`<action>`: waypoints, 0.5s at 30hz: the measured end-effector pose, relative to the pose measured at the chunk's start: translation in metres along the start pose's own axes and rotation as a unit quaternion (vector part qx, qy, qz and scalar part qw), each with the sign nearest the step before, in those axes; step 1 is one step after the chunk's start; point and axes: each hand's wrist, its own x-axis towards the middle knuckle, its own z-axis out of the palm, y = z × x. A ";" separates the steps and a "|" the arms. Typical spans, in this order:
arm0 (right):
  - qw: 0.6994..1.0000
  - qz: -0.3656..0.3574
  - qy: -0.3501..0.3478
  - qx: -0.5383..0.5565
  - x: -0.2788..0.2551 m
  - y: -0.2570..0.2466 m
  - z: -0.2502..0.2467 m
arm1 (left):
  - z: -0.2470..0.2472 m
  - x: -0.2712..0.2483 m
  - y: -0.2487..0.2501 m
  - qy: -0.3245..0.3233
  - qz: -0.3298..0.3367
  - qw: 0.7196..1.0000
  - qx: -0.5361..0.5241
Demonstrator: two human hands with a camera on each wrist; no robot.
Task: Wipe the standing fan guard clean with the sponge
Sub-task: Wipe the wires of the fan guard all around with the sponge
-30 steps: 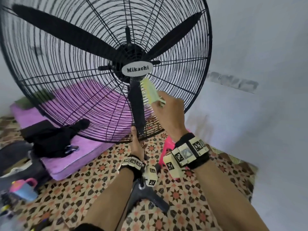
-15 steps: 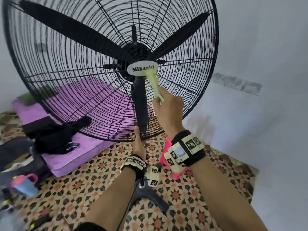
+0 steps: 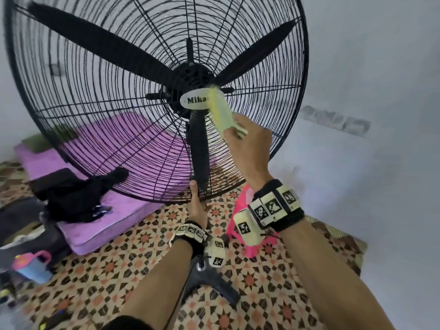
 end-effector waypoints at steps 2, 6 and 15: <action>0.999 -0.014 0.014 -0.031 0.002 -0.002 0.002 | 0.000 0.000 0.000 0.003 -0.005 1.000 -0.003; 0.996 -0.047 -0.074 -0.021 -0.009 -0.008 0.007 | -0.004 0.014 -0.007 0.002 -0.009 1.000 -0.007; 0.993 -0.069 -0.078 -0.051 -0.011 -0.014 0.008 | 0.000 0.001 -0.001 -0.001 -0.001 1.000 -0.008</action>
